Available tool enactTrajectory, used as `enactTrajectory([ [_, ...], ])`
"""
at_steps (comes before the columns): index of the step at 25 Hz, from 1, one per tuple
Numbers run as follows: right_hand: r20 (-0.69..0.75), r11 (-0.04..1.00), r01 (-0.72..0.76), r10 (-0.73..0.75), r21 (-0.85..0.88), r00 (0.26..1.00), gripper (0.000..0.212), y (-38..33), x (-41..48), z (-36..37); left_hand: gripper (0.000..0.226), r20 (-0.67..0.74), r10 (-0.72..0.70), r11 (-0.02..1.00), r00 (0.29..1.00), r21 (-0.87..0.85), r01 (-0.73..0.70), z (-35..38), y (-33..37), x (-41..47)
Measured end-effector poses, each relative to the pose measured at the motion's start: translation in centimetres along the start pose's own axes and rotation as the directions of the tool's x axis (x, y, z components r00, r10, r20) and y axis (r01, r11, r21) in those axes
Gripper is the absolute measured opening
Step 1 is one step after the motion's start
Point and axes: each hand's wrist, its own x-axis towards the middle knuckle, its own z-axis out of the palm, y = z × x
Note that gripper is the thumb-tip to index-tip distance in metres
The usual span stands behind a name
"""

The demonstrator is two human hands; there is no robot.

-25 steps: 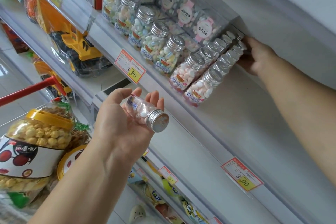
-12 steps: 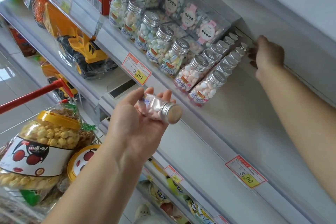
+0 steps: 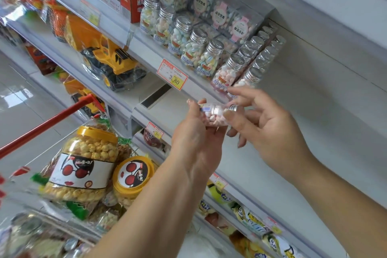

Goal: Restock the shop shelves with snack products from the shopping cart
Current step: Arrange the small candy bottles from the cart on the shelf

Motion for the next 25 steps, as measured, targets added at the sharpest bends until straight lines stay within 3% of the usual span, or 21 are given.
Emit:
enactTrajectory([
  [4,-0.140,0.996,-0.052,0.063,0.076,0.988,0.032,-0.2,-0.3,-1.5,0.034,0.150,-0.121,0.974,0.981,0.207,0.088,-1.1,-0.2,-1.0],
  [7,-0.113,0.998,-0.056,0.060,0.040,0.992,0.032,-0.2,-1.0,-3.4,0.026,0.234,-0.201,0.949,0.951,0.287,0.130,-1.4,-0.1,-1.5],
  [11,-0.168,0.968,-0.155,0.189,0.198,0.967,0.025,0.3,-1.8,-4.0,0.039,0.295,-0.164,0.959,0.941,0.270,0.082,-1.3,-1.2,-1.3],
  [14,-0.276,0.959,-0.165,0.227,0.230,0.934,0.025,0.7,-1.6,-5.5,0.037,0.277,-0.131,0.925,0.952,0.379,0.017,-1.4,-2.1,-1.0],
  [16,-0.383,0.984,-0.179,0.165,0.000,0.909,0.027,1.5,-0.4,-8.1,0.028,0.230,-0.095,0.901,0.969,0.434,-0.015,-1.6,-2.1,-0.5],
  [19,-0.409,0.834,-0.301,0.101,-0.463,0.907,0.034,3.8,3.3,-12.1,0.021,0.176,-0.041,0.918,0.984,0.396,-0.033,-1.7,-1.0,0.2],
  [21,-0.404,0.764,-0.335,0.107,-0.551,0.909,0.040,5.6,6.1,-14.0,0.022,0.152,-0.024,0.936,0.988,0.350,-0.031,-1.7,-0.6,0.5],
  [25,-0.416,0.774,-0.324,0.087,-0.544,0.905,0.040,8.4,11.1,-16.1,0.021,0.148,-0.023,0.942,0.989,0.335,-0.028,-1.5,-0.3,0.8],
])
